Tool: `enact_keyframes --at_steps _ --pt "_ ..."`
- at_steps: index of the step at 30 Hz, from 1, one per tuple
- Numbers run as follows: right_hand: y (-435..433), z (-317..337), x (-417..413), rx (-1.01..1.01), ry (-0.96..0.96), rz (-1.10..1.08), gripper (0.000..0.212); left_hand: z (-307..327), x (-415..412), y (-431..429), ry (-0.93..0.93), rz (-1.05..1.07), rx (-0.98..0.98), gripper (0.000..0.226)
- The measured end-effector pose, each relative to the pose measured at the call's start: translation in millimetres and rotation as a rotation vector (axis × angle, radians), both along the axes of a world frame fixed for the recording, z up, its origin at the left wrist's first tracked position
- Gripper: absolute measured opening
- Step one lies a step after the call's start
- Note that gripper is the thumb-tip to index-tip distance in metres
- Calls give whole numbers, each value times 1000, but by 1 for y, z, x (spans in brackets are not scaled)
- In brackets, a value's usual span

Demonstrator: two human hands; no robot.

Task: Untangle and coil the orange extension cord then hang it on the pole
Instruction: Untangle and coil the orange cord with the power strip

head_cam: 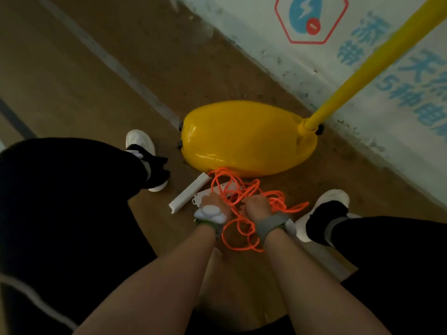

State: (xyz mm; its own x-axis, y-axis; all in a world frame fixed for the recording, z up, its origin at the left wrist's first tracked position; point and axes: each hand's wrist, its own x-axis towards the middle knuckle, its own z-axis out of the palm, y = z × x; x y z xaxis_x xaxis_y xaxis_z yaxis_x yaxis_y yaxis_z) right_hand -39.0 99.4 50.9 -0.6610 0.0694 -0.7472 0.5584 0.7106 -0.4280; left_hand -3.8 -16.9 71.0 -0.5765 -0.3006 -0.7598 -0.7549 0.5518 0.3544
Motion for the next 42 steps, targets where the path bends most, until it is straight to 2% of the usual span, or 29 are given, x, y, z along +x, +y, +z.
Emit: enact_keyframes --at_steps 3,6,10,13,17,20,24,26,29,32,38,42 --pt "-7 -33 -15 8 -7 95 32 -29 0 -20 -121 56 -38 44" --pt "-27 -51 -27 37 29 -19 26 -52 -13 -40 -172 60 -109 51" --pt "-48 -78 -47 126 127 26 27 -80 -40 -56 -142 90 -79 44" --pt "-57 -88 -66 195 165 75 28 -95 -53 -63 -123 27 -74 45" --pt "-66 -102 -82 188 36 122 42 -112 -62 -65 -117 -80 -69 50" --pt "-65 -108 -87 153 3 227 41 -126 -65 -66 -159 -202 -76 49" --pt "-54 -109 -86 97 -31 284 48 -140 -62 -70 -128 -104 -110 66" --pt "-50 -105 -81 73 -72 284 49 -141 -62 -76 -125 -143 -124 63" --pt "-46 -95 -67 95 -64 300 50 -132 -61 -84 -129 -295 -35 58" --pt "-45 -81 -55 104 -62 262 49 -121 -52 -81 8 -345 -124 50" --pt "-34 -40 -25 62 -96 261 31 -71 -35 -59 356 -188 -263 34" --pt "-16 -14 -2 97 -144 205 37 -37 -29 -36 531 -253 -286 31"
